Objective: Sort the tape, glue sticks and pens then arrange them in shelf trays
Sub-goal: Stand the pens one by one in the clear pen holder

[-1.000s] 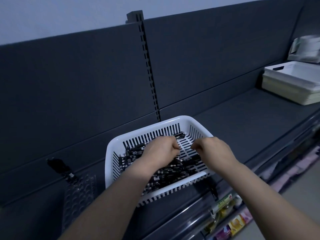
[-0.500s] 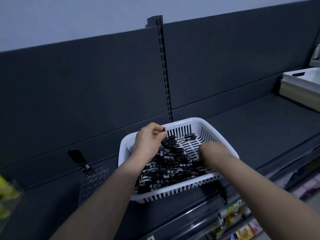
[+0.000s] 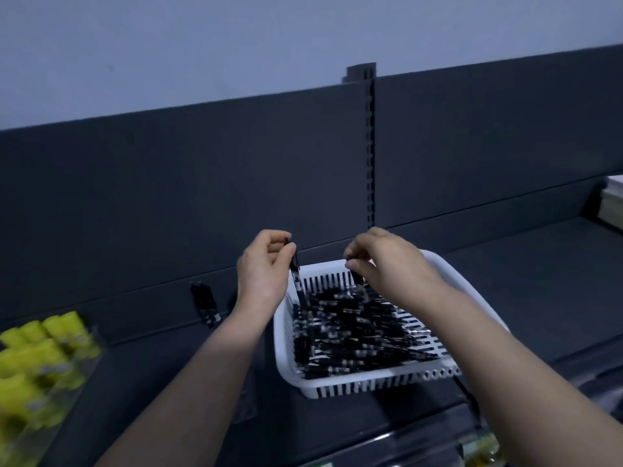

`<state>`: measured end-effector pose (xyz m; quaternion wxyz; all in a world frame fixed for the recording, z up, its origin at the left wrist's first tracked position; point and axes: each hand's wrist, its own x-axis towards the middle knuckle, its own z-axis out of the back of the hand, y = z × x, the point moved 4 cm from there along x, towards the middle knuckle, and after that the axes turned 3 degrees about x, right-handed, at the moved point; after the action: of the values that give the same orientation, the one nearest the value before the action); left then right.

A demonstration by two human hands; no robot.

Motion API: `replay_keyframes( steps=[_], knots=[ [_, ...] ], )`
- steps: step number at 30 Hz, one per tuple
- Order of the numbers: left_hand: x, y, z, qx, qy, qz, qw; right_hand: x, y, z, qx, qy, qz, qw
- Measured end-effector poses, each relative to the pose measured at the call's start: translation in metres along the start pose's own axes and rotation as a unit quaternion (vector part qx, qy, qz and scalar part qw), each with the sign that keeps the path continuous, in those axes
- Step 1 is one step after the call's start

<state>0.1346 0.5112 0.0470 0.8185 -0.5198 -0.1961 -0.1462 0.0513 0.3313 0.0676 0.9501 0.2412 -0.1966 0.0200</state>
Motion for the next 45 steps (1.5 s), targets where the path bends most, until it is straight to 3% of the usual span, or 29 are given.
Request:
replay_keyframes(
  steps=[3,8,18,27,34,45],
  knots=[
    [0.005,0.013,0.046,0.033,-0.057,0.013,0.998,0.017,0.037,-0.015,0.075,-0.027,0.040,0.996],
    [0.009,0.043,0.093,0.105,-0.074,0.023,0.991,0.034,0.071,-0.055,0.238,-0.041,0.040,0.970],
    [0.027,0.092,0.100,0.177,-0.038,0.028,0.983,0.049,0.071,-0.118,0.173,0.007,0.031,0.984],
    [0.039,0.102,0.096,0.194,-0.017,0.009,0.981,0.062,0.077,-0.133,0.150,0.006,0.022,0.988],
    [0.031,0.113,0.092,0.248,0.092,0.015,0.964,0.071,0.086,-0.135,0.147,-0.021,0.018,0.989],
    [0.032,0.117,0.101,0.229,0.115,0.009,0.967,0.095,0.112,-0.157,0.129,-0.017,0.029,0.991]
  ],
)
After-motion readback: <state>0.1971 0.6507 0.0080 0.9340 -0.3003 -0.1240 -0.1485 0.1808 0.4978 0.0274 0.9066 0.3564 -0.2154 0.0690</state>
